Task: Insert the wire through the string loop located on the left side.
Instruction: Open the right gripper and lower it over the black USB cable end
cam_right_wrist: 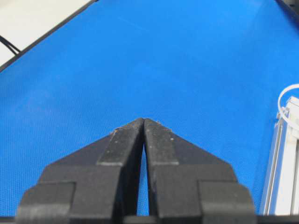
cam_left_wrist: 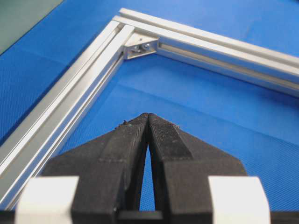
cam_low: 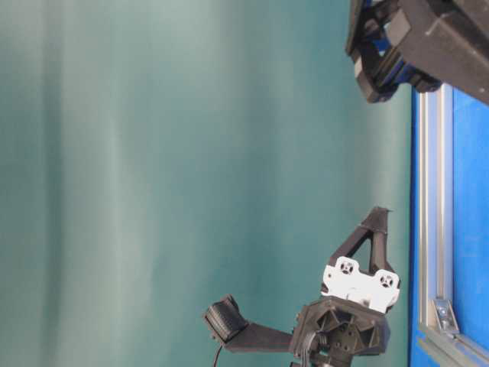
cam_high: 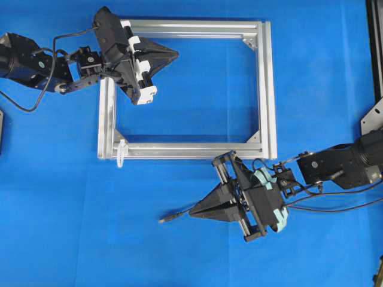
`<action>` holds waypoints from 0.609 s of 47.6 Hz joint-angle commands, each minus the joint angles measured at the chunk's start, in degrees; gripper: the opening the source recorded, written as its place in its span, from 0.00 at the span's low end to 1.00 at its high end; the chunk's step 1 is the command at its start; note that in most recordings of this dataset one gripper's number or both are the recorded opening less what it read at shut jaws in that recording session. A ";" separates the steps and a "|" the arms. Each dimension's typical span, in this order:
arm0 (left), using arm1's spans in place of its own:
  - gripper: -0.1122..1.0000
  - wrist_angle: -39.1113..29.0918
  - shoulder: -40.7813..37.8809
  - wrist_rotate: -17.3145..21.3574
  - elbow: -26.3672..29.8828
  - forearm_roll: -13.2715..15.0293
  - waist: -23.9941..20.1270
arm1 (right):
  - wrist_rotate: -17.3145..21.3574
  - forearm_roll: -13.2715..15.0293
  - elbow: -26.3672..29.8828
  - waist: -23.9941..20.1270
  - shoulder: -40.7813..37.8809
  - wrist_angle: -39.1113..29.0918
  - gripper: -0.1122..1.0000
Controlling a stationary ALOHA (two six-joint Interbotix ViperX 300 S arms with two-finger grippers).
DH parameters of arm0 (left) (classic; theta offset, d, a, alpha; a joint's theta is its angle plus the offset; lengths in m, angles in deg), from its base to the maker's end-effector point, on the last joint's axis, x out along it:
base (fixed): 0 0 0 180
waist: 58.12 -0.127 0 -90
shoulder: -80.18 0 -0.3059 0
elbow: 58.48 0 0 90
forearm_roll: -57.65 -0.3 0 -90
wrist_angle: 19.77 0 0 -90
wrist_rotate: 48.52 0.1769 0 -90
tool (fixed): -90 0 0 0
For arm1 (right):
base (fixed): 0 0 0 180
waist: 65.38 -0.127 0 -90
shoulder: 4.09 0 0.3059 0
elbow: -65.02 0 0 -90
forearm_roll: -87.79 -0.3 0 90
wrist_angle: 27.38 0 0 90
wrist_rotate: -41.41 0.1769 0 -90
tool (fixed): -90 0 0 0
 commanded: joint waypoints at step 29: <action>0.10 -1.14 2.72 0.62 0.53 -0.88 -0.09 | 2.11 -0.09 1.23 -0.35 2.64 -0.79 0.05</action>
